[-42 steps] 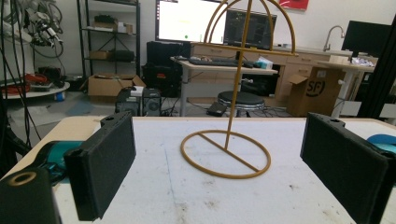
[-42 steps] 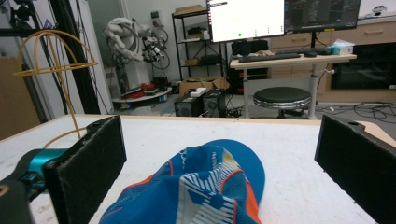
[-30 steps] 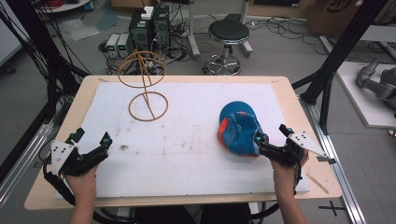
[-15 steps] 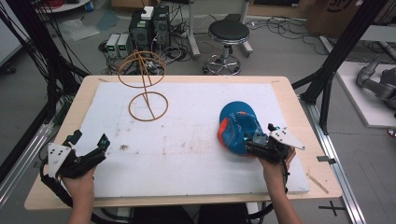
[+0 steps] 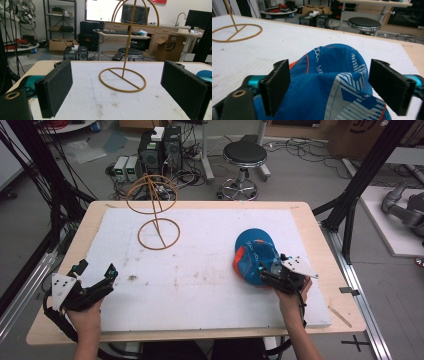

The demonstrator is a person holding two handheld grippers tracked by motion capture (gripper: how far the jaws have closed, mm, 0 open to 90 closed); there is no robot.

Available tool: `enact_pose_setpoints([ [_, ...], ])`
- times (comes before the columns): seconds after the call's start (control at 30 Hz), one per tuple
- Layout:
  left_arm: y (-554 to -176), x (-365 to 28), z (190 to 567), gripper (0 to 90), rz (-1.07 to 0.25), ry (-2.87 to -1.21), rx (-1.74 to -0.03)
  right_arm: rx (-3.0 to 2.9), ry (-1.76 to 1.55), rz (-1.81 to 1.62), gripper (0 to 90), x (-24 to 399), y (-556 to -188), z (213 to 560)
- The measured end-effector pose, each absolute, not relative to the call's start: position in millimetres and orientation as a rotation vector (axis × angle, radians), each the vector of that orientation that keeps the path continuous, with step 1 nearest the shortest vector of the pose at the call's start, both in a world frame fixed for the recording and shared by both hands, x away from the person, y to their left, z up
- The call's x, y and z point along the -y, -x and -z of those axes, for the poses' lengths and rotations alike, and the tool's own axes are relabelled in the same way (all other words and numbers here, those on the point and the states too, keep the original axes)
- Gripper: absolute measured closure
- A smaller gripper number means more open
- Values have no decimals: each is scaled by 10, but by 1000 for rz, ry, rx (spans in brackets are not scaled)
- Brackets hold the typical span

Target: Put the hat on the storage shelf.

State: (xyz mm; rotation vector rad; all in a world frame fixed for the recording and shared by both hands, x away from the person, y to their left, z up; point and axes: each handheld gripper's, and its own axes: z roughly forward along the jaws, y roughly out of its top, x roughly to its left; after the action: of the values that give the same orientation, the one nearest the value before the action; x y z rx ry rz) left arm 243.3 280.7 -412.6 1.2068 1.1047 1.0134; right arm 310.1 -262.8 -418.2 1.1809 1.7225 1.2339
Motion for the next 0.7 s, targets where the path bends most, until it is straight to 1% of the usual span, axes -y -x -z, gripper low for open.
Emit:
enact_pose_setpoints([
  [0.13,-2427,-2811,4126,109,-1014,-1206,-1107,-1740,-1206,-1219,291,2632,-3132,4211],
  [0.2,-2426,-2816,4128,108,-1015,-1207,-1106,-1741,-1222,-1214,305,2630,-3135,4215],
  [0.27,-2424,-2819,4128,109,-1015,-1207,-1107,-1746,-1251,-1185,357,2638,-3158,4231],
  [0.33,-2423,-2820,4129,109,-1016,-1206,-1107,-1749,-1256,-1180,369,2639,-3164,4234],
  [0.37,-2423,-2821,4129,109,-1016,-1207,-1107,-1749,-1268,-1160,406,2638,-3170,4240],
  [0.43,-2422,-2820,4129,109,-1016,-1207,-1107,-1751,-1262,-1145,424,2643,-3176,4244],
  [0.5,-2421,-2820,4128,109,-1017,-1207,-1107,-1761,-1280,-1121,482,2646,-3196,4260],
  [0.6,-2422,-2821,4129,109,-1015,-1206,-1108,-1781,-1303,-1099,547,2642,-3212,4278],
  [0.63,-2422,-2821,4129,109,-1015,-1206,-1108,-1787,-1296,-1090,585,2645,-3218,4282],
  [0.67,-2420,-2823,4129,109,-1017,-1207,-1109,-1787,-1296,-1090,585,2645,-3218,4282],
  [0.7,-2420,-2822,4129,109,-1016,-1204,-1110,-1793,-1299,-1085,616,2643,-3220,4285],
])
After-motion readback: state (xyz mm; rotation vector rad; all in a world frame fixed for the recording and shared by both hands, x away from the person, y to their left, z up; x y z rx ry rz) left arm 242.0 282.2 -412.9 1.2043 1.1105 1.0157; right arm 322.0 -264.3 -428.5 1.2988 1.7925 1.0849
